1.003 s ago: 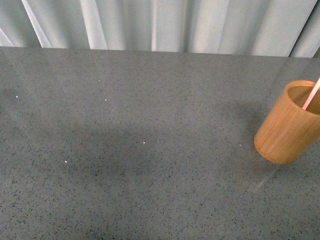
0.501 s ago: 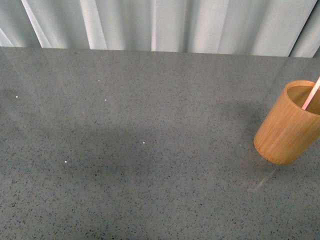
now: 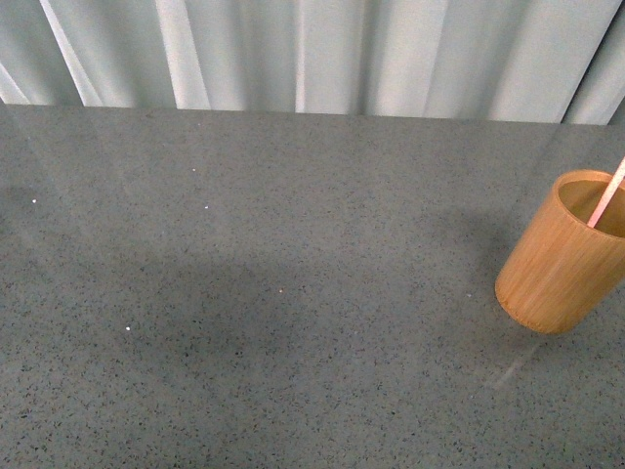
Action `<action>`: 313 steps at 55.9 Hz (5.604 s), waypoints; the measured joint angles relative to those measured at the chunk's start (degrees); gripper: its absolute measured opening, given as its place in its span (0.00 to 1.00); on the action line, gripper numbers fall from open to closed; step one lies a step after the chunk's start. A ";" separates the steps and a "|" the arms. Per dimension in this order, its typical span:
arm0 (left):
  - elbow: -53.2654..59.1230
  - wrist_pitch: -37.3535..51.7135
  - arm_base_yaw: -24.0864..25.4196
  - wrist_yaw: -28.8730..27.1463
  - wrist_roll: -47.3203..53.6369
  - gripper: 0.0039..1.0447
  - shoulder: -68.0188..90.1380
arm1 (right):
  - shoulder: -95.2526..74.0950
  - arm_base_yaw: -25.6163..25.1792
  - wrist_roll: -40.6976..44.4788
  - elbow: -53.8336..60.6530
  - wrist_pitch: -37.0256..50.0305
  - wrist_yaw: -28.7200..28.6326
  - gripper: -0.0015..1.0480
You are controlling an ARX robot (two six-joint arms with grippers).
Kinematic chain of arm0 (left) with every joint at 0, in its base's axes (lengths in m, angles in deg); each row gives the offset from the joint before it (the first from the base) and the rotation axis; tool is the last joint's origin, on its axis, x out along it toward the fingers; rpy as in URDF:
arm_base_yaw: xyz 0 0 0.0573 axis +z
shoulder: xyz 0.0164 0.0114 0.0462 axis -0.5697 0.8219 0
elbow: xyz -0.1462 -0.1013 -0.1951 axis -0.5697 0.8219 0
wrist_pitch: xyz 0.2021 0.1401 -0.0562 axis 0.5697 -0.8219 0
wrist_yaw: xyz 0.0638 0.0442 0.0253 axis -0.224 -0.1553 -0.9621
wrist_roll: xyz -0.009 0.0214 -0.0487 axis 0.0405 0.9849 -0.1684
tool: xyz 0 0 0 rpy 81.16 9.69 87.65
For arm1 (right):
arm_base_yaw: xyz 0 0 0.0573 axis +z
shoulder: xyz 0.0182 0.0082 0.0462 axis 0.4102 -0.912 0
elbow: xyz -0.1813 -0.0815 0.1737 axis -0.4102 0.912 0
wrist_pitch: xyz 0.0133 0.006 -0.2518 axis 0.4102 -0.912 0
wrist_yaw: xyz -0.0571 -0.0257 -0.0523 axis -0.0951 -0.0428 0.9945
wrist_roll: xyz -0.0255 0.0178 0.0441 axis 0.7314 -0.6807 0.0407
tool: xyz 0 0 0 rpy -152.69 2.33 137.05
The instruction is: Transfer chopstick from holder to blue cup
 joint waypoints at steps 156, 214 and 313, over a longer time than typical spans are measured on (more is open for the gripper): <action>-85.13 -30.18 22.27 -7.41 5.49 0.32 122.64 | 0.00 0.00 0.00 0.00 0.00 -0.02 0.90; -78.68 -40.94 -8.50 1.44 11.50 0.03 106.12 | 0.00 0.00 0.00 0.00 0.00 -0.02 0.90; -78.31 -36.09 -26.91 0.72 -1.55 0.63 118.14 | 0.00 0.00 0.00 0.00 0.00 -0.02 0.90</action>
